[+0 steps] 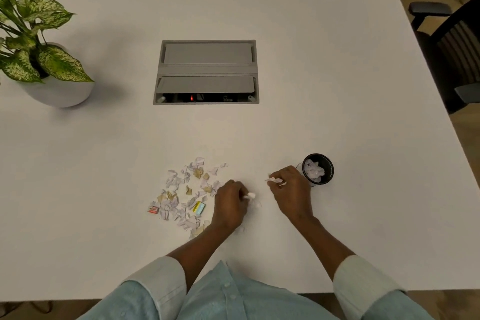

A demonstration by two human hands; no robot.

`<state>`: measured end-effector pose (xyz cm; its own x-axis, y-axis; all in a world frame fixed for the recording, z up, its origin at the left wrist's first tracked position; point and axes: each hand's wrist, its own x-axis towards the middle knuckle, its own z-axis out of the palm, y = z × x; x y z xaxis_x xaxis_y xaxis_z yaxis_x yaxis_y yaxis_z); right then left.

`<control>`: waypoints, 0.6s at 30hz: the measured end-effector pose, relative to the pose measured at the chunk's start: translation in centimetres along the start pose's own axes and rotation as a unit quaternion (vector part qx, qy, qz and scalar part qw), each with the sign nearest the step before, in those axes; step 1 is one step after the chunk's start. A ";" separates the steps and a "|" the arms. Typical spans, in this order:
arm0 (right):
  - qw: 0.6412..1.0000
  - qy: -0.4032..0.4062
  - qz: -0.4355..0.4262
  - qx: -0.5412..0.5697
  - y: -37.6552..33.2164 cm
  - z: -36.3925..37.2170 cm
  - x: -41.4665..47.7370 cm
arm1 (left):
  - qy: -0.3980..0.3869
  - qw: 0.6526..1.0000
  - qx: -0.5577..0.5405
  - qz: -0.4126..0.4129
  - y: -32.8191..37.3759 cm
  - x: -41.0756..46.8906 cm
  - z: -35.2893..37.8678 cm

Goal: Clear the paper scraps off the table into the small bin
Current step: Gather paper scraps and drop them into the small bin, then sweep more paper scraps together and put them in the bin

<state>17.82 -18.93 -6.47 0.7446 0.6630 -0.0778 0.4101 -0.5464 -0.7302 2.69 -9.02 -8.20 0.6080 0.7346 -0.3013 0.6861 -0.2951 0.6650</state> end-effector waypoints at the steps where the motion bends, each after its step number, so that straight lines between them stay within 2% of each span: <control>1: 1.000 0.027 0.000 0.004 -0.2 -1.0 0.1 | 0.016 1.000 -0.022 0.005 1.3 0.5 -0.1; 3: 0.997 0.075 0.013 0.003 -0.4 -3.2 0.5 | 0.032 0.998 -0.046 0.023 4.2 1.5 -0.1; 8: 0.982 0.155 0.107 -0.012 0.0 -7.7 2.0 | -0.002 0.997 -0.033 0.064 11.1 4.2 0.5; 11: 0.975 0.138 0.173 -0.017 1.2 -9.4 3.1 | -0.016 0.997 -0.022 0.069 14.4 5.6 1.4; 18: 0.970 0.065 0.233 -0.028 2.8 -10.6 4.1 | -0.089 0.994 0.005 0.058 18.1 7.2 4.3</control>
<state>27.62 -23.18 -1.62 0.9146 0.2694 -0.3016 0.0384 -0.8002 -0.5985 21.25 -11.69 -1.29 0.7437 0.5755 -0.3401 0.6110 -0.3786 0.6952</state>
